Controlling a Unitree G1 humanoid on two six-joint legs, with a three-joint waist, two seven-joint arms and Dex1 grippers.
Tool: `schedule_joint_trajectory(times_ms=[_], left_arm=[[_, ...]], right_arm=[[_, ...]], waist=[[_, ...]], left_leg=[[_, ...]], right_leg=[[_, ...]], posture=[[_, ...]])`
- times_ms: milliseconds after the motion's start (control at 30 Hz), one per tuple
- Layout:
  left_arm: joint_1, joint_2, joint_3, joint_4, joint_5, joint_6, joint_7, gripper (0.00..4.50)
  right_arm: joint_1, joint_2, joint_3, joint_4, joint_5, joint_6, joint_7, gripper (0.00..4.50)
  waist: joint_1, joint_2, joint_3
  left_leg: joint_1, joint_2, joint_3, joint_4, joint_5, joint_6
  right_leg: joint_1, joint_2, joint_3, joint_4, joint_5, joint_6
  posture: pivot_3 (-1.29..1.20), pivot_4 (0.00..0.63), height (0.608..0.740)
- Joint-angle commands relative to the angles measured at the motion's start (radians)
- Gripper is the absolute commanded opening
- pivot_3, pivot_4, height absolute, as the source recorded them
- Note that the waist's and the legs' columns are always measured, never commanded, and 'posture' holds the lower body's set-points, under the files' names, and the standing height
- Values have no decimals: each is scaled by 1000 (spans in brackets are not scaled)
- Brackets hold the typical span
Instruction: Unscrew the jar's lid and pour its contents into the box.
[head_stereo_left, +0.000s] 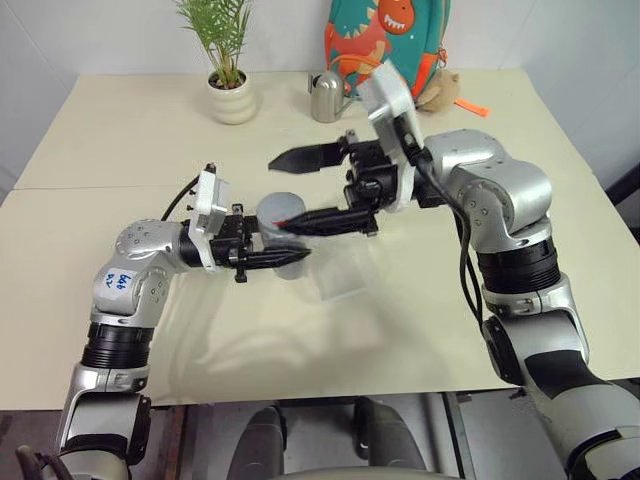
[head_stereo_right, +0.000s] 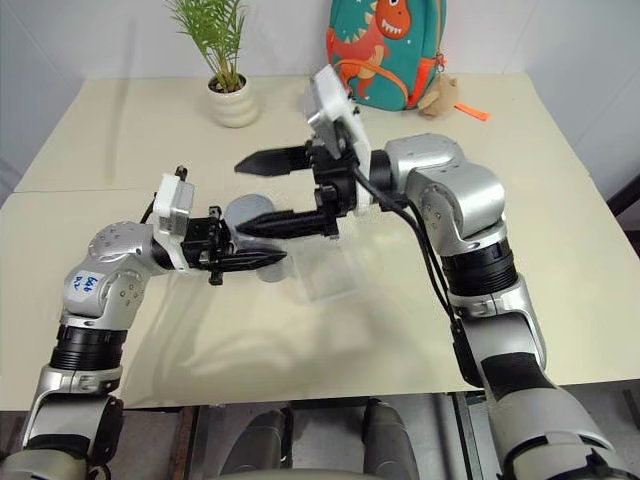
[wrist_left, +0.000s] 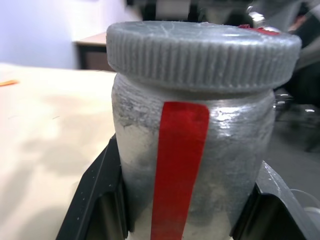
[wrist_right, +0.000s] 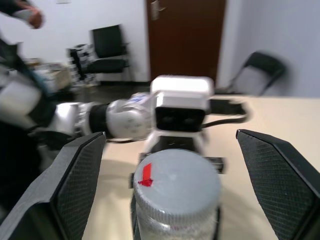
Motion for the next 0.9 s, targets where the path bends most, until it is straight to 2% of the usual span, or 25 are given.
schedule_joint_trajectory(times_ms=[33, 200, 433, 900], left_arm=[[4, -9, 9, -5, 35, -31, 53, 1913], [-4, -33, -5, -15, 29, -19, 61, 1913], [-3, -49, -13, -16, 27, -21, 55, 1913], [-9, -61, -6, -38, 8, 0, 54, 1913]], right_arm=[[36, 18, 6, -71, -25, -32, -60, 4443], [64, 44, 59, -86, -85, -74, -109, 4443], [47, 80, 57, -43, -111, -95, -144, 4443], [32, 31, 28, 90, -149, -165, -117, 4443]], waist=[[2, 0, 0], [4, 0, 0], [7, 0, 0], [7, 0, 0]], left_leg=[[0, 0, 0, 0, 0, 0], [0, 0, 0, 0, 0, 0], [0, 0, 0, 1, 0, 0], [0, 0, 0, 1, 0, 0]], right_leg=[[0, 0, 0, 0, 0, 0], [0, 0, 0, 0, 0, 0], [0, 0, 0, 1, 0, 0], [0, 0, 0, 1, 0, 0]], posture=[[0, 150, 740], [0, 150, 740], [0, 150, 740], [0, 150, 740]])
